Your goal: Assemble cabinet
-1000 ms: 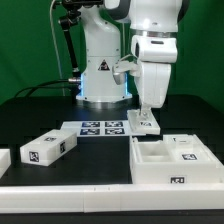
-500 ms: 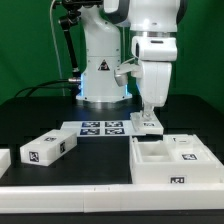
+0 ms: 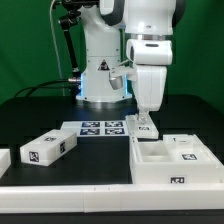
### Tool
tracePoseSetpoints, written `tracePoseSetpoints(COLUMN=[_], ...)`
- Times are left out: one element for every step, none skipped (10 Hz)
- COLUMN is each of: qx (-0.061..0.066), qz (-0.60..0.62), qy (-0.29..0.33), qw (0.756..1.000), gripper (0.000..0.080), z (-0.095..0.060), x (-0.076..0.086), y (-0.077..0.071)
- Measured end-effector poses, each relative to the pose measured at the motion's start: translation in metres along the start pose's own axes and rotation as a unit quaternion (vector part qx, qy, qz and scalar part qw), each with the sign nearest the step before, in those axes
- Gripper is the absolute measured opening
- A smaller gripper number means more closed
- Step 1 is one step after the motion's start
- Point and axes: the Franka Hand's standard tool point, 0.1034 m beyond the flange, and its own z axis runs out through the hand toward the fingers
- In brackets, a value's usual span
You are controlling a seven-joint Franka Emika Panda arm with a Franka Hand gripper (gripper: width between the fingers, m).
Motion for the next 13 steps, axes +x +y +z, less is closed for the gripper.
tracePoseSetpoints(qx=[0.002, 0.002, 0.002, 0.003, 0.003, 0.001, 0.0, 0.001, 0.001, 0.002, 0.003, 0.004, 0.004], qz=[0.001, 0.001, 0.001, 0.001, 0.001, 0.001, 0.001, 0.001, 0.001, 0.002, 0.003, 0.003, 0.003], qy=[-0.001, -0.001, -0.001, -0.001, 0.0, 0.0, 0.0, 0.0, 0.0, 0.0, 0.0, -0.001, -0.001], qw=[1.0, 1.0, 1.0, 1.0, 1.0, 1.0, 1.0, 1.0, 1.0, 1.0, 1.0, 1.0, 1.0], gripper=[0.0069, 0.0069, 0.0069, 0.0069, 0.0069, 0.0069, 0.0069, 0.0069, 0.0069, 0.0069, 0.007, 0.007, 0.007], z=[0.0008, 0.0008, 0.001, 0.0012, 0.0012, 0.0001, -0.0007, 0.0001, 0.0004, 0.0011, 0.0013, 0.0012, 0.0011], x=[0.0004, 0.0003, 0.0003, 0.0004, 0.0004, 0.0009, 0.0015, 0.0016, 0.0016, 0.0021, 0.0031, 0.0032, 0.0032], y=[-0.0008, -0.0008, -0.0009, -0.001, -0.0009, 0.0025, 0.0062, 0.0061, 0.0063, 0.0062, 0.0064, 0.0064, 0.0064])
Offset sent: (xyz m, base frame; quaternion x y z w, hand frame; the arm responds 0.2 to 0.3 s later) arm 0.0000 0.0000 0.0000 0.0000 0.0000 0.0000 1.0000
